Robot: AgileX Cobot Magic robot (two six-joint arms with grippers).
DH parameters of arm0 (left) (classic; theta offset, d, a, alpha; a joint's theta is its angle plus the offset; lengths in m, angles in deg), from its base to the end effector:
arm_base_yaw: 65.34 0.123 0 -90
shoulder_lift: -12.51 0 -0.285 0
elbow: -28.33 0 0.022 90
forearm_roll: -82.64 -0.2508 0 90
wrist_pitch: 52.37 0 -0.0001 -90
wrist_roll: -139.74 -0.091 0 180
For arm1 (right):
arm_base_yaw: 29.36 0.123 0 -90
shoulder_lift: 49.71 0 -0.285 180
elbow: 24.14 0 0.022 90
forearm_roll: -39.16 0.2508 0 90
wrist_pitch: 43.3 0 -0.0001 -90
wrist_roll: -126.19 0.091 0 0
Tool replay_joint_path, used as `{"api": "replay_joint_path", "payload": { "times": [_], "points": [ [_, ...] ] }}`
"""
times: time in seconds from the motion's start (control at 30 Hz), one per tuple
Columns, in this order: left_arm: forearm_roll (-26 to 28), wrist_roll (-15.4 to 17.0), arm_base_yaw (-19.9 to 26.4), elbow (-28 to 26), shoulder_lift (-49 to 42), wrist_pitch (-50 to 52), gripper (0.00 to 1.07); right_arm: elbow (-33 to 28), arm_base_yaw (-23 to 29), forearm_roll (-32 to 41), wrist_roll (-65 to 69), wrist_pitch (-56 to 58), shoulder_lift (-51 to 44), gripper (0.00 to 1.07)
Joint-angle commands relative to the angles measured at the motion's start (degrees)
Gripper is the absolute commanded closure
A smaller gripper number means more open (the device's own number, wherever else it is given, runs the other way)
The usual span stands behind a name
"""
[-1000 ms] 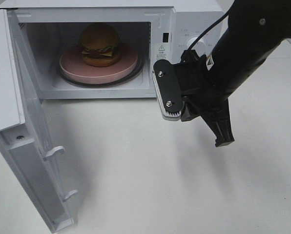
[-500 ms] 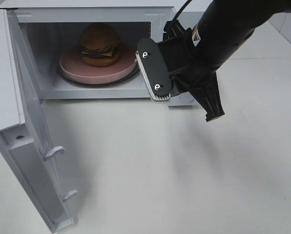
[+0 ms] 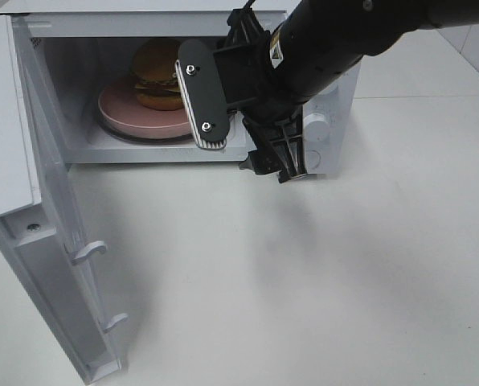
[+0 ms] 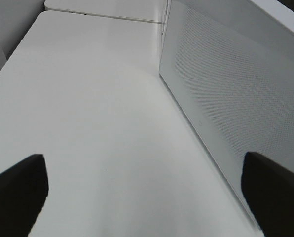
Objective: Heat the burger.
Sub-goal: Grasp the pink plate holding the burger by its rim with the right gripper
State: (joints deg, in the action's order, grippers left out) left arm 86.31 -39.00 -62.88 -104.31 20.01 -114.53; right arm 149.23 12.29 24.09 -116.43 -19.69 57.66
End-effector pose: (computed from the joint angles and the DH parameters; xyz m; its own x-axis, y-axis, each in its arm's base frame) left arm -0.0090 -0.0055 0.2812 -0.4529 -0.0713 -0.8887 -0.0160 0.9973 -0.0719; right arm 0.2939 0.2487 0.2470 0.4634 -0.8820 -0.0859 -0.6724 -0.2869 -0.6823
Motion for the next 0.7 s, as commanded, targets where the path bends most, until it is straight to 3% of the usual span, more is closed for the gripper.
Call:
{"api": "replay_joint_path", "payload": {
  "times": [0.03, 0.37, 0.7],
  "points": [
    [0.0, -0.1, 0.0, 0.2, -0.5, 0.8, 0.07, 0.8, 0.1, -0.7, 0.9, -0.8, 1.3, 0.07],
    [0.0, -0.1, 0.0, 0.2, -0.5, 0.8, 0.07, 6.4, 0.1, -1.6, 2.6, -3.5, 7.7, 0.09],
    [0.0, -0.1, 0.0, 0.2, -0.5, 0.8, 0.07, 16.6, -0.2, -2.6, 3.7, -4.4, 19.0, 0.12]
  ]
}}
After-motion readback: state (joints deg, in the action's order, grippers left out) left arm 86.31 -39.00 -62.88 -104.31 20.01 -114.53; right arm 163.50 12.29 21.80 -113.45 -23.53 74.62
